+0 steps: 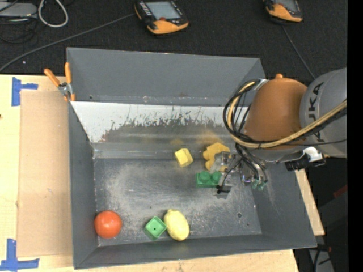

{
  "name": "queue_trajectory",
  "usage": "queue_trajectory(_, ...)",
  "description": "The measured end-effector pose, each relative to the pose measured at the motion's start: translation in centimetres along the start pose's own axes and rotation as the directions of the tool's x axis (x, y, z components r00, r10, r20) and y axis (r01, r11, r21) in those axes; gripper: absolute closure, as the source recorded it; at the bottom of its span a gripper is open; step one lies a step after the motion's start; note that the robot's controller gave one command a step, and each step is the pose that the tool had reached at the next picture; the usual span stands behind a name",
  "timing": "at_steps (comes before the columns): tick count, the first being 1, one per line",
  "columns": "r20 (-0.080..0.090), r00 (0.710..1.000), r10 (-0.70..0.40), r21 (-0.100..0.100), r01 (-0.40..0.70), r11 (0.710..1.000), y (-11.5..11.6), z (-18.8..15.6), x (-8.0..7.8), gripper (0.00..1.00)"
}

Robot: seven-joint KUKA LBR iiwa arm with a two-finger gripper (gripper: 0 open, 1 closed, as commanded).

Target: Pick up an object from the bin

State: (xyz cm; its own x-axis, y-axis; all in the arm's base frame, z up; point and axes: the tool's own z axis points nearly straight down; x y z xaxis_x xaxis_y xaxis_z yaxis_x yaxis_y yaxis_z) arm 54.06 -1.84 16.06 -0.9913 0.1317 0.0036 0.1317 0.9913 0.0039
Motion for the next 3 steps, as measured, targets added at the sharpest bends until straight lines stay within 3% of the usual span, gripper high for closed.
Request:
queue_trajectory(2,0.003,1.0,-0.002,-0.001,0.002,1.0,0.0,-3.6,-0.1,1.0)
queue_trajectory(3,-0.002,1.0,-0.004,-0.001,0.004,1.0,0.0,-7.0,0.0,1.0)
